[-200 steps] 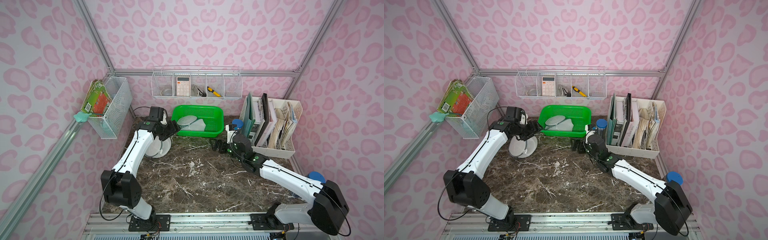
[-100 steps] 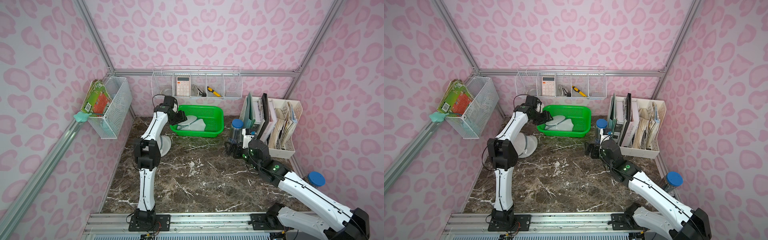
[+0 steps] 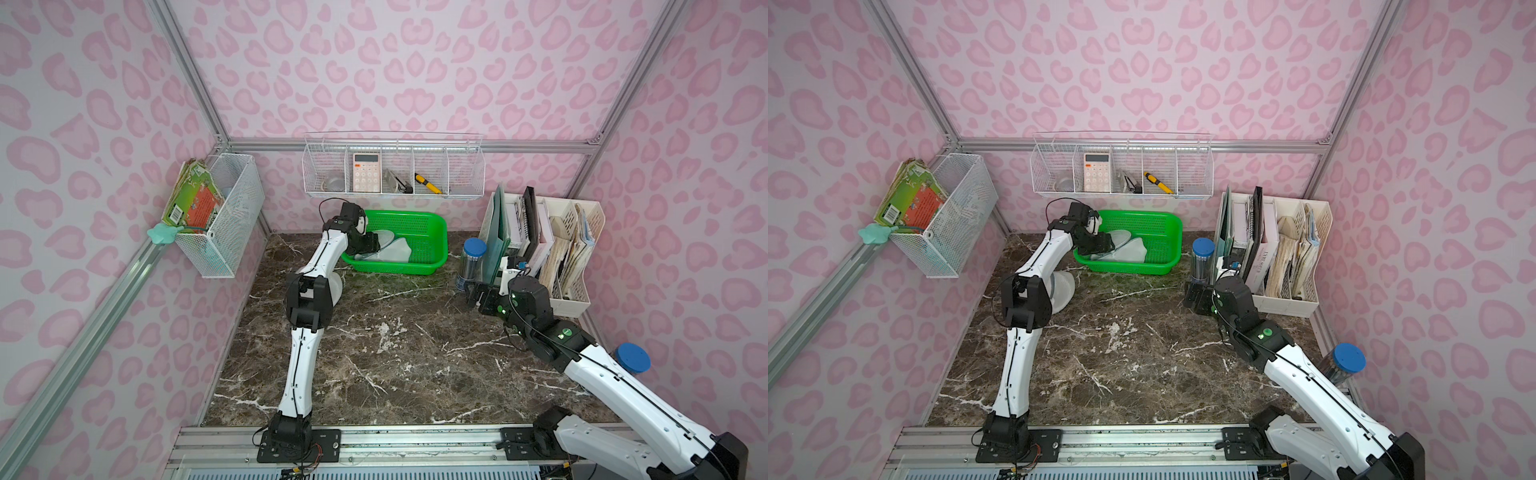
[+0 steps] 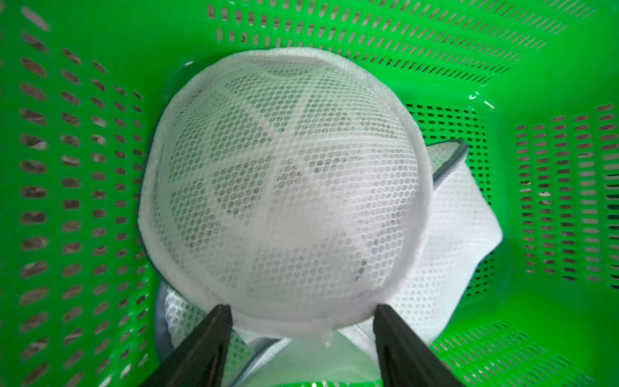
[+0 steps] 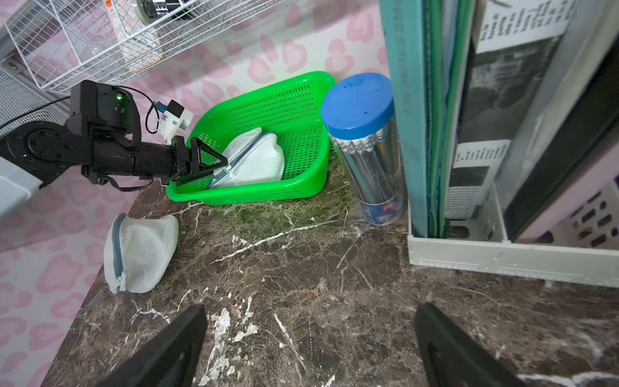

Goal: Turn the laundry bag inside out
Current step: Pick up the laundry bag and place it in the bin.

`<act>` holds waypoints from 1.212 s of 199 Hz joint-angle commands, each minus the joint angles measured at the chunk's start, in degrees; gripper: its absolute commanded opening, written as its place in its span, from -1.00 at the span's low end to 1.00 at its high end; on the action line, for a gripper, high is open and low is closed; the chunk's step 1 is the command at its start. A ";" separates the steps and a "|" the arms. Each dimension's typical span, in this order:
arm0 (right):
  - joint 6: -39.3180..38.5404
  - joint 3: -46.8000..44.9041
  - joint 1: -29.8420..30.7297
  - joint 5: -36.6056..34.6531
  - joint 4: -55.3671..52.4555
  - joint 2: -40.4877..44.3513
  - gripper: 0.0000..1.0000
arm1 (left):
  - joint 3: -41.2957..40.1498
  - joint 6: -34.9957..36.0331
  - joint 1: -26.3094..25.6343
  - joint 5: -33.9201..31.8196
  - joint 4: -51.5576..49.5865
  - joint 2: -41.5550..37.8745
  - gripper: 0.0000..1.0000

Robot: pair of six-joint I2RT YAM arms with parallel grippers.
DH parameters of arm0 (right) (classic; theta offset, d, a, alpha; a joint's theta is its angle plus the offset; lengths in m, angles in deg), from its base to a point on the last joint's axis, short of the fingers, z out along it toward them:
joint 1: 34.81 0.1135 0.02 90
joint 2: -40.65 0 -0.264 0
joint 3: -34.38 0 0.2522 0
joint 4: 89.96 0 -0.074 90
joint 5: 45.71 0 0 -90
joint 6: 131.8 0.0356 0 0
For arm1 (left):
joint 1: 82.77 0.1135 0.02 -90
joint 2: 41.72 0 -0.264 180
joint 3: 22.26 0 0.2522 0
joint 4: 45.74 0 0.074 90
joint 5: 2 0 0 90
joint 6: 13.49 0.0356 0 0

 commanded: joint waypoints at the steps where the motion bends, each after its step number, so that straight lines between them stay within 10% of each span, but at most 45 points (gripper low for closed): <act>1: 0.75 0.45 -0.22 0.58 -0.68 -0.17 0.99 | 0.48 2.79 -0.15 -4.52 1.39 1.34 0.37; 34: 1.24 0.54 -0.48 0.95 -0.71 -0.88 0.99 | 0.39 3.18 -0.19 -4.08 2.07 2.78 -0.04; 67: 1.49 0.30 -1.01 1.51 -0.11 -0.97 0.99 | 0.36 2.84 -0.36 -3.38 2.28 2.42 -1.00; 241: -0.92 -4.17 -5.05 8.76 9.03 -0.96 0.99 | -10.99 -3.69 -4.06 -2.43 0.40 -23.25 -1.00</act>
